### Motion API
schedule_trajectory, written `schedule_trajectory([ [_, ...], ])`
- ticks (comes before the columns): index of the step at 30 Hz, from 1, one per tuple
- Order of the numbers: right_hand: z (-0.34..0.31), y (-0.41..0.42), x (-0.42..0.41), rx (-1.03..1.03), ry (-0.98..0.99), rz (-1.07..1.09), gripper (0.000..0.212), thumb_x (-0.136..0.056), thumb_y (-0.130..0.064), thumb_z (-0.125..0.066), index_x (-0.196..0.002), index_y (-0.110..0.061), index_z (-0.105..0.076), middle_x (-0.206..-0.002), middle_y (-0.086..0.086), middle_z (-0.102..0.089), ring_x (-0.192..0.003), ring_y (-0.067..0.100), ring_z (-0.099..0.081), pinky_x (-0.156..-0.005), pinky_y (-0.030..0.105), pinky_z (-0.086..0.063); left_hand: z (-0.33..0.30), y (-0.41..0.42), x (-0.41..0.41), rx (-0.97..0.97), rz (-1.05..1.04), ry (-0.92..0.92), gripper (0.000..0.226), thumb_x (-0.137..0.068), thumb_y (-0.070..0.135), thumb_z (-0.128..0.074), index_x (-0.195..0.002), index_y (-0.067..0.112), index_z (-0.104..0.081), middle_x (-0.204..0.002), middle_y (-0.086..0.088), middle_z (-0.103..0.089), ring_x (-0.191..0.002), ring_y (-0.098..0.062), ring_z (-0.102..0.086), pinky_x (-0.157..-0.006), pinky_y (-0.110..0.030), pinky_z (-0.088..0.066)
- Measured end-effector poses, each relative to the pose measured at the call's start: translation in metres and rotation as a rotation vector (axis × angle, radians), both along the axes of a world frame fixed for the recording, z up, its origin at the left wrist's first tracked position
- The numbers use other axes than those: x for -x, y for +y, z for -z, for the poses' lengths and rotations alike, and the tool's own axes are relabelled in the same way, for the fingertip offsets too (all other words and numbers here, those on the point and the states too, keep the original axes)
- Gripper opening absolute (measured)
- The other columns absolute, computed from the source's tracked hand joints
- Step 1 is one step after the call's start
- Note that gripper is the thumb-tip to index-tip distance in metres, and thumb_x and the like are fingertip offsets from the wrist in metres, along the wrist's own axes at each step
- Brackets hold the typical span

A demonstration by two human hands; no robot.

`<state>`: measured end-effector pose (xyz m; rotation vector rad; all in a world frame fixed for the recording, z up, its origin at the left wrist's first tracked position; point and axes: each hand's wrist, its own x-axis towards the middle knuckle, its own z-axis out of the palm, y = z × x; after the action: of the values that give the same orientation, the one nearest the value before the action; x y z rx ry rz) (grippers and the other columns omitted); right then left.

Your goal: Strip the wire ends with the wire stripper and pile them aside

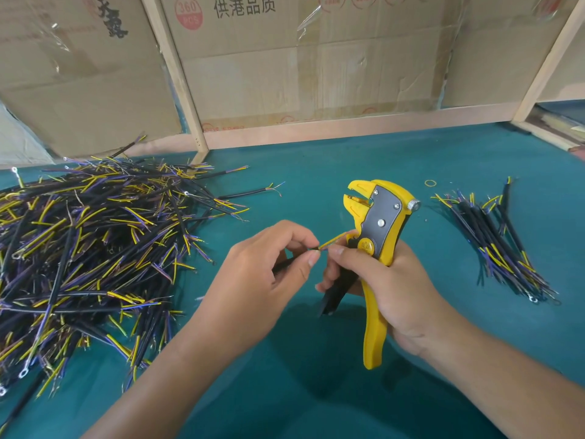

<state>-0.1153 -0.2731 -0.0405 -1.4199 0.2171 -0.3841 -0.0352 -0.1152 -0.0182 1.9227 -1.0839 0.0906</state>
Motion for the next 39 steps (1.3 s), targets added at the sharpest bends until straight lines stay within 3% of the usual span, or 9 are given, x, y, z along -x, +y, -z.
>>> schedule_trajectory([
  [3,-0.0002,-0.0003,-0.0009,-0.124,0.019,-0.036,0.015,-0.081,-0.022,-0.065,-0.069,-0.017,-0.072,-0.068,0.013,-0.064,-0.066,0.033,-0.067,-0.075,0.056,-0.061,-0.0013,-0.0001,-0.0014,-0.008,-0.007,-0.044,0.006,-0.092,0.022,-0.063,-0.092,0.027,-0.064,-0.085,0.018,-0.062,-0.063,-0.014,-0.05,-0.056,-0.013,-0.036],
  [5,-0.0016,0.0004,-0.0011,-0.219,0.03,-0.085,0.016,-0.081,-0.019,-0.065,-0.068,-0.014,-0.072,-0.068,0.015,-0.061,-0.066,0.033,-0.064,-0.069,0.046,-0.06,-0.0023,-0.0001,-0.0016,-0.012,-0.012,-0.078,0.006,-0.091,0.02,-0.064,-0.092,0.026,-0.065,-0.088,0.017,-0.062,-0.072,-0.007,-0.054,-0.063,-0.009,-0.038],
  [8,-0.0032,0.0007,-0.0015,-0.339,0.059,-0.147,0.014,-0.08,-0.016,-0.064,-0.069,-0.011,-0.071,-0.067,0.014,-0.057,-0.062,0.028,-0.06,-0.07,0.047,-0.059,-0.0029,0.0006,-0.002,-0.019,-0.012,-0.115,0.007,-0.091,0.02,-0.065,-0.092,0.026,-0.065,-0.089,0.016,-0.062,-0.083,-0.002,-0.057,-0.073,-0.007,-0.04],
  [12,-0.0037,-0.0004,-0.0019,-0.434,0.089,-0.233,0.014,-0.08,-0.015,-0.065,-0.068,-0.01,-0.068,-0.067,0.012,-0.054,-0.061,0.026,-0.058,-0.072,0.048,-0.058,-0.0033,0.0026,-0.0032,-0.036,-0.012,-0.145,0.006,-0.091,0.024,-0.065,-0.093,0.03,-0.064,-0.092,0.017,-0.062,-0.087,-0.008,-0.058,-0.079,-0.022,-0.043],
  [17,-0.004,-0.0004,-0.0027,-0.546,0.1,-0.281,0.013,-0.078,-0.016,-0.066,-0.066,-0.011,-0.067,-0.067,0.009,-0.052,-0.06,0.024,-0.056,-0.071,0.047,-0.058,-0.0058,0.0028,-0.0028,-0.026,-0.005,-0.158,0.005,-0.091,0.021,-0.066,-0.094,0.025,-0.067,-0.093,0.016,-0.063,-0.087,-0.007,-0.058,-0.079,-0.022,-0.044],
  [24,-0.0046,-0.0006,-0.0023,-0.582,0.078,-0.288,0.011,-0.081,-0.015,-0.067,-0.071,-0.009,-0.068,-0.067,0.009,-0.053,-0.061,0.024,-0.059,-0.073,0.048,-0.059,-0.0065,0.0045,-0.0038,-0.036,-0.047,-0.186,0.01,-0.091,0.025,-0.065,-0.095,0.034,-0.061,-0.094,0.018,-0.061,-0.088,-0.006,-0.059,-0.081,-0.018,-0.042],
  [28,-0.0043,-0.0005,-0.0023,-0.563,0.066,-0.283,0.012,-0.084,-0.015,-0.066,-0.073,-0.01,-0.068,-0.068,0.009,-0.053,-0.063,0.024,-0.059,-0.074,0.048,-0.058,-0.0065,0.0049,-0.0072,-0.019,-0.045,-0.18,0.006,-0.092,0.02,-0.064,-0.095,0.018,-0.069,-0.086,0.015,-0.064,-0.084,-0.006,-0.06,-0.075,-0.008,-0.041],
  [33,-0.0042,-0.0008,-0.0025,-0.548,0.061,-0.281,0.01,-0.086,-0.015,-0.064,-0.078,-0.009,-0.068,-0.068,0.009,-0.053,-0.063,0.025,-0.059,-0.076,0.05,-0.058,-0.0049,0.0051,-0.0092,-0.033,-0.04,-0.19,0.01,-0.094,0.02,-0.063,-0.096,0.016,-0.072,-0.082,0.016,-0.064,-0.077,-0.002,-0.058,-0.069,-0.006,-0.037],
  [39,-0.0046,-0.0012,-0.0021,-0.553,0.064,-0.304,0.013,-0.085,-0.015,-0.062,-0.074,-0.009,-0.067,-0.069,0.01,-0.053,-0.063,0.026,-0.058,-0.074,0.049,-0.058,-0.0016,0.0055,-0.0104,-0.039,-0.034,-0.195,0.014,-0.097,0.024,-0.06,-0.097,0.019,-0.073,-0.079,0.01,-0.066,-0.073,-0.012,-0.059,-0.065,-0.024,-0.045],
])
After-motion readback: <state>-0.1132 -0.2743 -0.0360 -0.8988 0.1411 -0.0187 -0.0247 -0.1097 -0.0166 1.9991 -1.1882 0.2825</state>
